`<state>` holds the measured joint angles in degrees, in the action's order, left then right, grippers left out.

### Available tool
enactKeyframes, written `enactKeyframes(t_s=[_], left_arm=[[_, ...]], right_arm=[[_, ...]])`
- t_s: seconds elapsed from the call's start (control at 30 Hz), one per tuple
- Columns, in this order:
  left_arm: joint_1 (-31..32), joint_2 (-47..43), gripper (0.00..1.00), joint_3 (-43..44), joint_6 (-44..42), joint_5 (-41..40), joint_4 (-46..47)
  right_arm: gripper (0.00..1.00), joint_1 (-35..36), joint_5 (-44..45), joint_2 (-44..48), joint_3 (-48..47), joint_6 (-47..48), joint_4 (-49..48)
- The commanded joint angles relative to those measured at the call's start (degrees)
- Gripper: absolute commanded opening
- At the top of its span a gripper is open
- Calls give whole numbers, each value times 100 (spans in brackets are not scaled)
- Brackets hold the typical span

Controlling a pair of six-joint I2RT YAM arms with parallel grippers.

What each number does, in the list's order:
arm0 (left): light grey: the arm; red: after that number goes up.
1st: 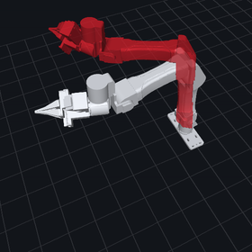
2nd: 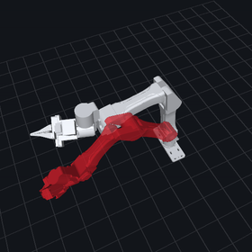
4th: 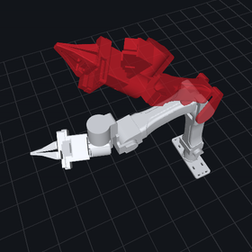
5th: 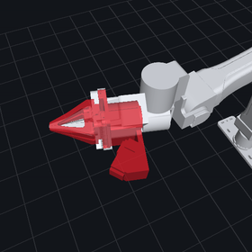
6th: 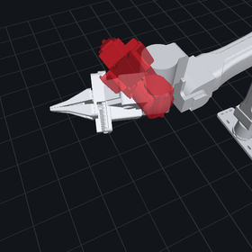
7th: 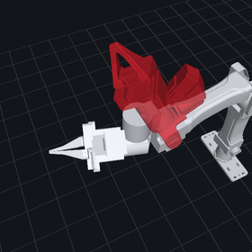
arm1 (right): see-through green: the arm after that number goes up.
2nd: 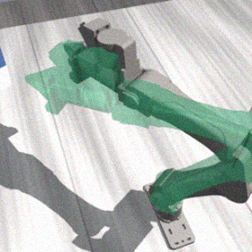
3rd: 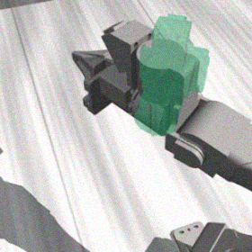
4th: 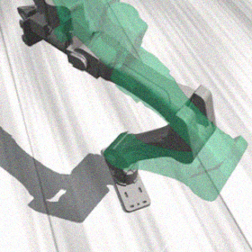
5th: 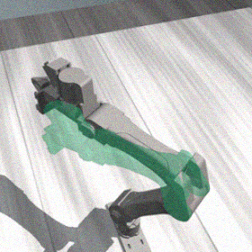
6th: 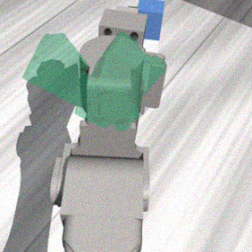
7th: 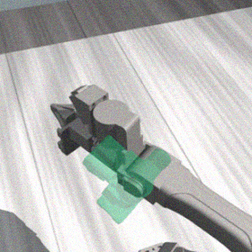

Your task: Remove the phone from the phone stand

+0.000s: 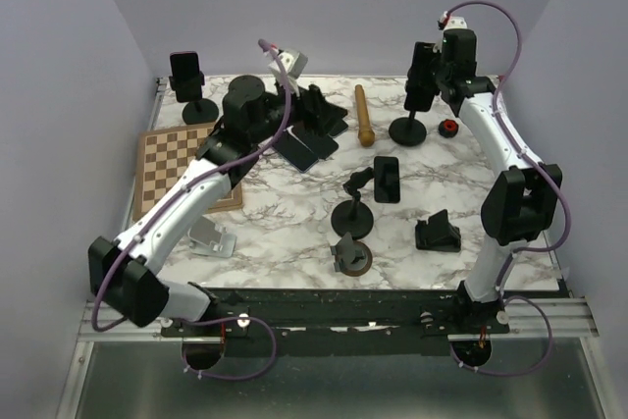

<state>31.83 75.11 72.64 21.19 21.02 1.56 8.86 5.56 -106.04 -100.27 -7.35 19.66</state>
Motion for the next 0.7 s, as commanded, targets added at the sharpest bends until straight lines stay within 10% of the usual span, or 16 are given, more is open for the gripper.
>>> enactKeyframes(t_s=[0.0,0.67], left_arm=[[-101,999,77,819,-80,721,239],[-363,5182,53,4374,624,2850,702]], right_arm=[[1,89,-349,-247,-321,54,-604],[1,197,-1228,-864,-1047,-545,375]])
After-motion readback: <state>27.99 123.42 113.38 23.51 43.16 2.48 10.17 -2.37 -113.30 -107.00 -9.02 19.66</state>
